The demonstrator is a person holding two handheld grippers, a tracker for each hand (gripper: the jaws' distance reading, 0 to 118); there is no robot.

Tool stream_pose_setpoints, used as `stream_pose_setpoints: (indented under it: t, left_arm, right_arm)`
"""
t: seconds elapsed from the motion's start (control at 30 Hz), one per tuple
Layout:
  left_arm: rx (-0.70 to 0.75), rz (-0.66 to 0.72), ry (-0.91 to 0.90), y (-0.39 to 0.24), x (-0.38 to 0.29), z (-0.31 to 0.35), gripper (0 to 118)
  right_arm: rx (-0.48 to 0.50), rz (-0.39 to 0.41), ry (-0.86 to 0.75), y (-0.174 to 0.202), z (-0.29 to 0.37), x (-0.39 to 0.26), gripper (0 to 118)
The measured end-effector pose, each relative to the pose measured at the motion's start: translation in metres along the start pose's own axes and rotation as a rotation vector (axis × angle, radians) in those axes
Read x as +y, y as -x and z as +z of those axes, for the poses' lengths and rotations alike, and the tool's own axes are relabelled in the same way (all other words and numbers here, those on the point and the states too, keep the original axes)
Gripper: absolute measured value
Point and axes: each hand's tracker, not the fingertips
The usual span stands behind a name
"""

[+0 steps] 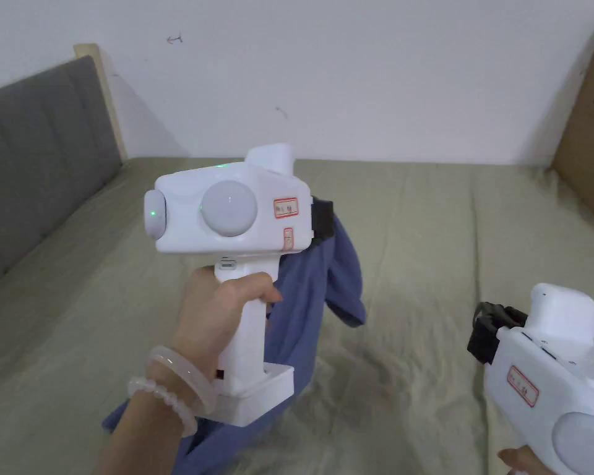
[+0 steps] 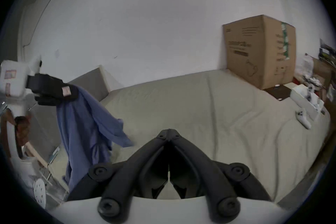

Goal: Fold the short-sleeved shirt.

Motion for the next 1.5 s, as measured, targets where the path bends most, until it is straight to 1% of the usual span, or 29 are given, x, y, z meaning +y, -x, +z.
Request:
stream_pose_setpoints:
  t: [0.07, 0.13, 0.23, 0.3, 0.37, 0.5, 0.57, 0.63, 0.67, 0.7, 0.73, 0.77, 0.8, 0.83, 0.87, 0.9, 0.97, 1.0, 1.03, 1.1, 1.13, 1.17, 1.2, 1.27, 1.3, 1.37, 1.43, 1.47, 1.5]
  left_arm:
    - [-0.090, -0.042, 0.010, -0.039, 0.002, -0.011, 8]
    - [-0.142, -0.078, 0.011, -0.069, -0.008, -0.023, 8]
    - [-0.211, -0.070, 0.087, -0.088, -0.043, -0.050, 8]
    - [-0.186, -0.061, 0.199, -0.089, -0.079, -0.074, 8]
    - [-0.121, -0.063, 0.310, -0.084, -0.127, -0.100, 8]
    - [-0.067, -0.043, 0.541, -0.066, -0.216, -0.139, 8]
    - [-0.043, -0.037, 0.572, -0.060, -0.240, -0.146, 8]
    - [-0.041, -0.028, 0.567, -0.057, -0.249, -0.147, 8]
    - [-0.042, -0.026, 0.566, -0.056, -0.250, -0.147, 12]
    - [-0.043, -0.022, 0.564, -0.055, -0.247, -0.146, 27]
    - [-0.055, -0.013, 0.564, -0.054, -0.242, -0.145, 49]
    - [-0.067, -0.012, 0.560, -0.057, -0.237, -0.142, 79]
    - [-0.062, -0.018, 0.559, -0.058, -0.233, -0.141, 112]
    - [-0.049, -0.033, 0.545, -0.057, -0.229, -0.137, 118]
    - [-0.054, -0.037, 0.507, -0.054, -0.222, -0.131, 116]
    - [-0.059, -0.030, 0.490, -0.051, -0.213, -0.125, 112]
    - [-0.042, -0.003, 0.483, -0.040, -0.201, -0.116, 111]
    - [-0.032, 0.016, 0.454, -0.031, -0.195, -0.107, 106]
    - [-0.025, 0.030, 0.425, -0.023, -0.188, -0.099, 94]
    - [0.023, 0.045, 0.398, -0.007, -0.181, -0.083, 50]
    - [0.073, 0.038, 0.396, 0.002, -0.183, -0.077, 39]
    - [0.109, 0.031, 0.405, 0.010, -0.185, -0.072, 39]
    - [0.175, 0.003, 0.417, 0.019, -0.191, -0.066, 0]
    - [0.161, 0.024, 0.435, 0.039, -0.205, -0.060, 0]
    - [0.161, 0.064, 0.456, 0.049, -0.214, -0.053, 0]
    - [0.201, 0.130, 0.461, 0.068, -0.222, -0.046, 0]
    - [0.252, 0.159, 0.463, 0.086, -0.226, -0.037, 0]
    - [0.273, 0.164, 0.470, 0.093, -0.226, -0.036, 3]
    - [0.296, 0.167, 0.459, 0.100, -0.224, -0.035, 23]
  right_arm:
    - [-0.058, -0.006, -0.031, -0.023, 0.014, 0.007, 0]
    - [-0.120, -0.009, -0.052, -0.048, 0.029, 0.012, 0]
    - [-0.200, -0.025, -0.074, -0.080, 0.047, 0.014, 0]
    - [-0.226, -0.028, -0.058, -0.097, 0.053, 0.011, 0]
    - [-0.267, -0.034, -0.039, -0.111, 0.057, 0.005, 0]
    - [-0.292, -0.083, 0.004, -0.129, 0.056, -0.012, 0]
    - [-0.299, -0.086, 0.025, -0.130, 0.052, -0.020, 0]
    - [-0.297, -0.069, 0.056, -0.128, 0.048, -0.027, 0]
    - [-0.296, -0.061, 0.065, -0.126, 0.045, -0.030, 0]
    - [-0.293, -0.053, 0.076, -0.124, 0.043, -0.032, 0]
    - [-0.286, -0.049, 0.084, -0.122, 0.040, -0.033, 0]
    - [-0.280, -0.047, 0.090, -0.119, 0.038, -0.034, 0]
    - [-0.276, -0.046, 0.095, -0.117, 0.036, -0.035, 0]
    - [-0.269, -0.047, 0.102, -0.114, 0.034, -0.035, 0]
    - [-0.262, -0.047, 0.106, -0.112, 0.033, -0.035, 0]
    - [-0.252, -0.043, 0.108, -0.108, 0.031, -0.035, 0]
    - [-0.241, -0.034, 0.114, -0.101, 0.028, -0.034, 0]
    - [-0.230, -0.026, 0.116, -0.097, 0.027, -0.034, 0]
    - [-0.219, -0.019, 0.116, -0.093, 0.027, -0.034, 0]
    - [-0.201, -0.002, 0.121, -0.085, 0.025, -0.036, 0]
    - [-0.193, 0.006, 0.126, -0.080, 0.024, -0.038, 0]
    - [-0.185, 0.011, 0.131, -0.076, 0.022, -0.040, 0]
    - [-0.175, 0.013, 0.138, -0.072, 0.021, -0.043, 0]
    - [-0.157, 0.013, 0.153, -0.065, 0.018, -0.050, 0]
    - [-0.145, 0.013, 0.166, -0.061, 0.015, -0.053, 0]
    - [-0.129, 0.020, 0.184, -0.054, 0.012, -0.057, 0]
    - [-0.123, 0.034, 0.191, -0.047, 0.008, -0.058, 0]
    - [-0.121, 0.038, 0.195, -0.045, 0.006, -0.058, 0]
    - [-0.116, 0.039, 0.197, -0.043, 0.005, -0.058, 0]
